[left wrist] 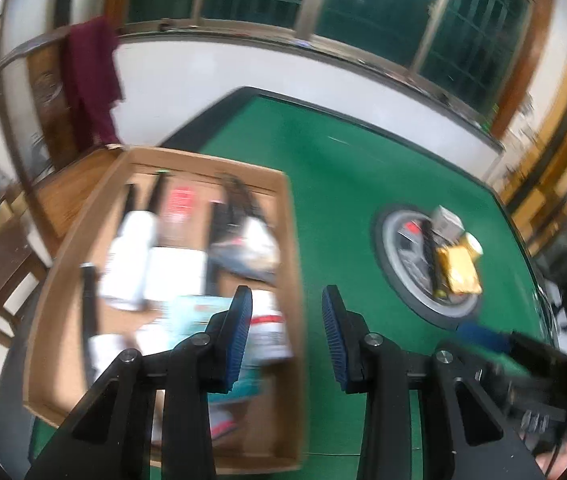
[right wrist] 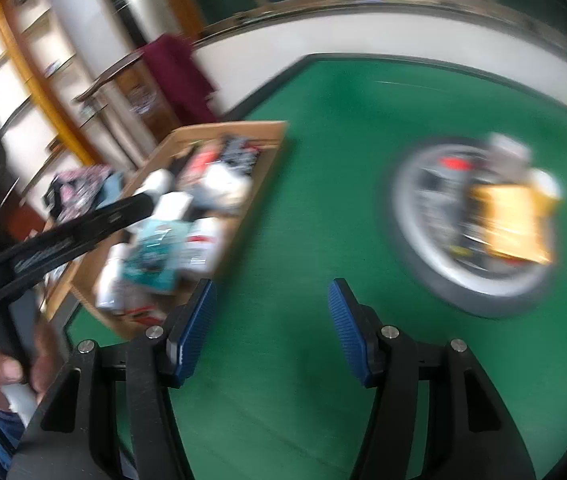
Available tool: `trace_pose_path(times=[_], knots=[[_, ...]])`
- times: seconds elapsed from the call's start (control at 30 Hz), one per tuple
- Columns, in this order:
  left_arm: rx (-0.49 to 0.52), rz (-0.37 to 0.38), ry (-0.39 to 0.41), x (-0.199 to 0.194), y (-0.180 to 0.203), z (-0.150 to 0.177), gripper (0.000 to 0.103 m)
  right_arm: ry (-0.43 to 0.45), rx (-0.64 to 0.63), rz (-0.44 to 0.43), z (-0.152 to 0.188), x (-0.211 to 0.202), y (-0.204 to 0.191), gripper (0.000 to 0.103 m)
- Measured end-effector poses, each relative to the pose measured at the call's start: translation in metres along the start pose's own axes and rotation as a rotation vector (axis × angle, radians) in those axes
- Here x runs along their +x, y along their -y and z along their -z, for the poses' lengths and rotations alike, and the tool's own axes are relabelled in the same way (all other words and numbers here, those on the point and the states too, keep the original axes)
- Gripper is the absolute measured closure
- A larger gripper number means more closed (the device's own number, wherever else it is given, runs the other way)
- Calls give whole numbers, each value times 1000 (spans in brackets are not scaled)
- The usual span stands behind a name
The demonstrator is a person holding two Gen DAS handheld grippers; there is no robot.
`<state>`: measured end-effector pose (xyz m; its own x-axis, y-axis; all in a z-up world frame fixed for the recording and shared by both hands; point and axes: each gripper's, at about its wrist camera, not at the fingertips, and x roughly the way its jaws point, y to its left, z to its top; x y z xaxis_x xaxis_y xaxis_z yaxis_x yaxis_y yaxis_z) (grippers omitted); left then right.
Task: Organize objects
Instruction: 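Grasp a yellow-tipped black marker with the left gripper while the right grasps the yellow snack bag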
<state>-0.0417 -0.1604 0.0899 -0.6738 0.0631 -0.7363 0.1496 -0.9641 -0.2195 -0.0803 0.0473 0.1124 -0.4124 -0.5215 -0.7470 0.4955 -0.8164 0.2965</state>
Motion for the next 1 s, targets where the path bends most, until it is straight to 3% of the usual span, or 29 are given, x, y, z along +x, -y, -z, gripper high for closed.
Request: trace_pose_path(times=[0.3,0.43,0.67,0.77,0.93,0.97,1.0], knots=[[114,72,-141,63,102,-4,72,99,241,201,5,-43,138,46],[141,89,-194,99,138,-14,72,125,388,173,8,-51,177,46],[226,42,-239,147,183,-33,72,142,451,155,10,-53,183,46],[244,-6,-238,162,192,-40,72,142,458,147,11,-53,184,46],[274,-17,-255,181,203,-49,72,153,478,121,13,-56,190,46],[282,-26,-253,183,204,-49,74,154,477,125,13,-57,191,46],[284,-35,-258,186,204,-48,82,157,478,126,13,-57,190,46]])
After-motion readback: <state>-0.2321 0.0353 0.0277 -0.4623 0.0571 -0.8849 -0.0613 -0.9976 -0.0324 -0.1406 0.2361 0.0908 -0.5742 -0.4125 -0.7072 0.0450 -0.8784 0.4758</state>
